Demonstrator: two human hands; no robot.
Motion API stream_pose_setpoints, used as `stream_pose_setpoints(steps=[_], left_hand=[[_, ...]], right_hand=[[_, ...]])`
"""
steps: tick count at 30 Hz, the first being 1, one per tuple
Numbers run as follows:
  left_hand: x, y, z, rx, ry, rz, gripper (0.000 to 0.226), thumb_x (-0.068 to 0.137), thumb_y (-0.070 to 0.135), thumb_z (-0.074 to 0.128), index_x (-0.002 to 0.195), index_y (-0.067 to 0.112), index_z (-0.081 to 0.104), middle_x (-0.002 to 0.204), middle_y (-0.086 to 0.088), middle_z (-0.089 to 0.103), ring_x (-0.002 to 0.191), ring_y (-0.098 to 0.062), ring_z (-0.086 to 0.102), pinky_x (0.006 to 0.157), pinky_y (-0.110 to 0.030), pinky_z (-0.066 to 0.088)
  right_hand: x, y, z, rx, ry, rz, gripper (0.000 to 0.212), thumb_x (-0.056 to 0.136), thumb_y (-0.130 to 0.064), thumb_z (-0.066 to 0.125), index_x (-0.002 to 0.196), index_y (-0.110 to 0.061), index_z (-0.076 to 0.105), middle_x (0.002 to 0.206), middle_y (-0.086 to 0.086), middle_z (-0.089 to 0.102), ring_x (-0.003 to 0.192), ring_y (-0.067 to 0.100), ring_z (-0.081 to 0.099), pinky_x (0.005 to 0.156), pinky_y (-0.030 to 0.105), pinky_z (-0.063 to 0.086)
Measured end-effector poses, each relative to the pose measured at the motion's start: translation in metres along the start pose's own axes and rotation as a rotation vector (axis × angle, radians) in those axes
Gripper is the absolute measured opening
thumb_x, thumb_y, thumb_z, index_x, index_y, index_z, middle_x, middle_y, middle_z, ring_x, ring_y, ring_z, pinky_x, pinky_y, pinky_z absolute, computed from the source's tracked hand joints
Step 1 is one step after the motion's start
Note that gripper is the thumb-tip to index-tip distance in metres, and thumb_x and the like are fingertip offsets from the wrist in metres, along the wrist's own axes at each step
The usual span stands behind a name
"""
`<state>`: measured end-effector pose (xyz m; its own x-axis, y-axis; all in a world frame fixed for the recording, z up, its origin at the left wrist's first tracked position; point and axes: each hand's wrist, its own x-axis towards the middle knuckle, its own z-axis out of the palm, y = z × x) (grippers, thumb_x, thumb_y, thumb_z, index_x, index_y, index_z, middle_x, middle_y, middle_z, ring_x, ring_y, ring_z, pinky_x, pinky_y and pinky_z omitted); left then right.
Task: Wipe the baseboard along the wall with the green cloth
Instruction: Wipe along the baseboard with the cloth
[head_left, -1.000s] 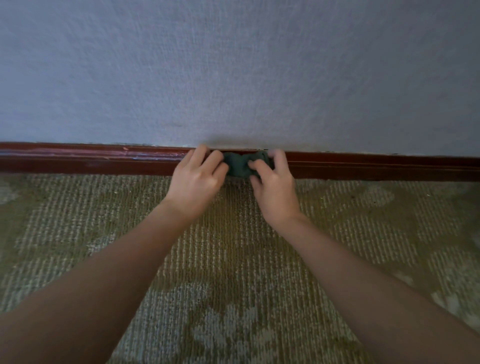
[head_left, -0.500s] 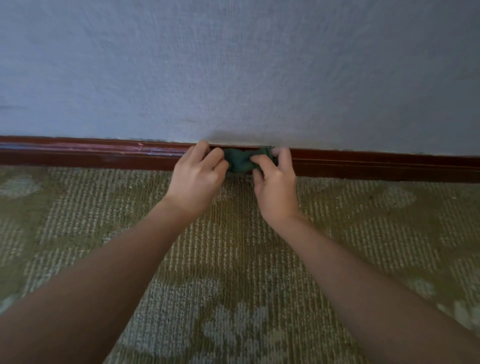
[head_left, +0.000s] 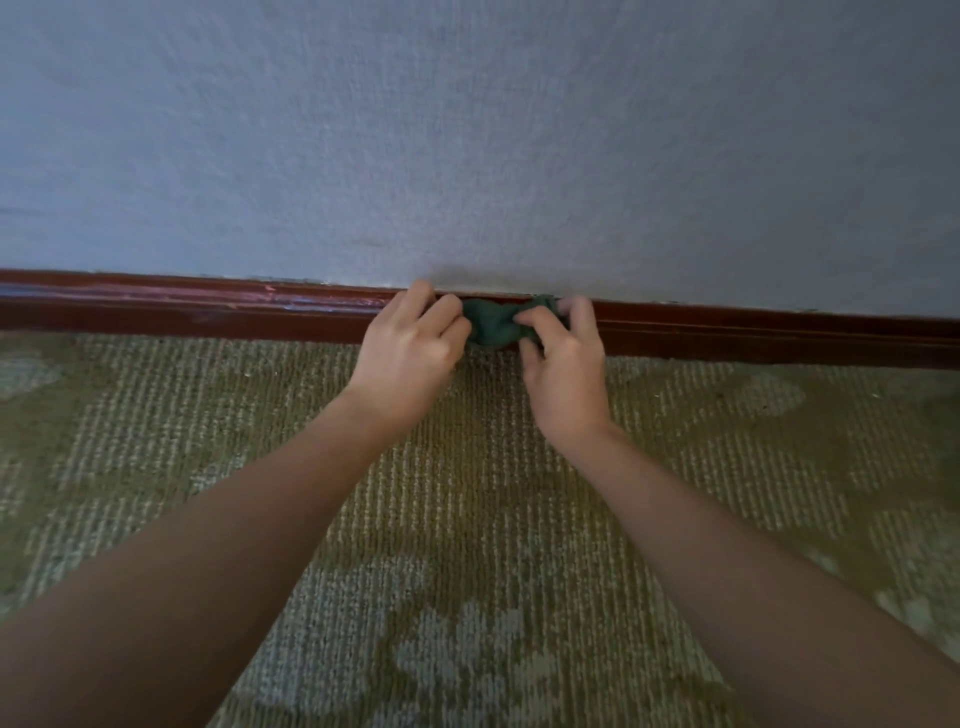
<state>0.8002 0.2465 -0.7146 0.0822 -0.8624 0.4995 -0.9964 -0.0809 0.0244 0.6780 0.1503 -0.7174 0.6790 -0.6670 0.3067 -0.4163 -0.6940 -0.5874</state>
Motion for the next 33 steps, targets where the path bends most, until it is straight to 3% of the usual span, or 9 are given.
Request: stream_pose_setpoints(steps=[5,10,13,16,20,23,29,33], left_hand=[[0.000,-0.004,-0.011,-0.016,-0.027,0.094,0.007,0.074,-0.015,0.065,0.074,-0.008,0.066,0.084,-0.022,0.066,0.073,-0.035,0.062,0.061,-0.041,0.052],[-0.008,-0.013,-0.031,0.019,-0.080,0.096,0.010,0.071,-0.018,0.067,0.075,-0.009,0.065,0.084,-0.024,0.066,0.072,-0.036,0.062,0.059,-0.042,0.053],[-0.006,-0.012,-0.040,0.035,-0.092,-0.017,0.014,0.067,-0.022,0.064,0.073,-0.010,0.063,0.079,-0.024,0.065,0.068,-0.037,0.060,0.054,-0.043,0.052],[-0.005,-0.009,-0.047,0.060,-0.128,0.050,0.013,0.069,-0.020,0.064,0.071,-0.008,0.062,0.080,-0.024,0.065,0.066,-0.036,0.059,0.054,-0.042,0.050],[-0.016,-0.009,-0.062,0.106,-0.202,0.129,0.005,0.075,-0.010,0.068,0.077,-0.007,0.064,0.088,-0.023,0.065,0.072,-0.034,0.060,0.062,-0.041,0.051],[-0.020,-0.011,-0.067,0.143,-0.213,0.132,0.008,0.077,-0.005,0.066,0.084,-0.009,0.067,0.090,-0.024,0.066,0.075,-0.035,0.062,0.067,-0.041,0.050],[-0.025,-0.028,-0.049,0.117,-0.115,0.095,0.023,0.086,0.002,0.049,0.086,-0.010,0.068,0.091,-0.023,0.067,0.073,-0.035,0.062,0.065,-0.040,0.052],[-0.024,-0.042,-0.038,0.106,-0.065,0.117,0.010,0.081,-0.006,0.059,0.079,-0.008,0.068,0.078,-0.021,0.064,0.066,-0.033,0.060,0.057,-0.037,0.049]], right_hand=[[-0.006,0.000,-0.014,-0.072,-0.044,-0.148,0.024,0.074,0.008,0.069,0.098,0.008,0.064,0.109,0.029,0.052,0.090,0.037,0.057,0.069,0.038,0.053],[-0.001,-0.006,-0.017,-0.098,-0.166,-0.271,0.027,0.081,-0.003,0.067,0.105,0.008,0.061,0.122,0.025,0.051,0.107,0.035,0.051,0.079,0.041,0.053],[0.005,-0.013,-0.015,-0.151,-0.187,-0.395,0.030,0.066,0.006,0.078,0.091,0.012,0.064,0.110,0.029,0.058,0.099,0.044,0.056,0.065,0.045,0.057],[0.010,-0.011,-0.018,-0.171,-0.147,-0.475,0.029,0.059,0.011,0.079,0.084,0.008,0.066,0.093,0.025,0.063,0.086,0.040,0.059,0.055,0.042,0.055],[0.006,-0.007,-0.025,-0.135,-0.082,-0.583,0.029,0.058,0.010,0.080,0.084,0.007,0.069,0.080,0.021,0.064,0.081,0.036,0.062,0.063,0.039,0.053],[0.004,-0.015,-0.024,-0.103,-0.113,-0.573,0.029,0.059,0.010,0.079,0.086,0.009,0.068,0.082,0.022,0.064,0.081,0.035,0.062,0.064,0.037,0.051],[0.009,-0.019,-0.003,-0.230,-0.092,-0.535,0.029,0.064,0.011,0.076,0.092,0.006,0.067,0.083,0.019,0.064,0.076,0.031,0.060,0.068,0.033,0.038],[0.017,-0.027,0.008,-0.290,-0.068,-0.496,0.026,0.062,0.014,0.075,0.086,0.006,0.068,0.076,0.018,0.061,0.069,0.030,0.058,0.059,0.033,0.041]])
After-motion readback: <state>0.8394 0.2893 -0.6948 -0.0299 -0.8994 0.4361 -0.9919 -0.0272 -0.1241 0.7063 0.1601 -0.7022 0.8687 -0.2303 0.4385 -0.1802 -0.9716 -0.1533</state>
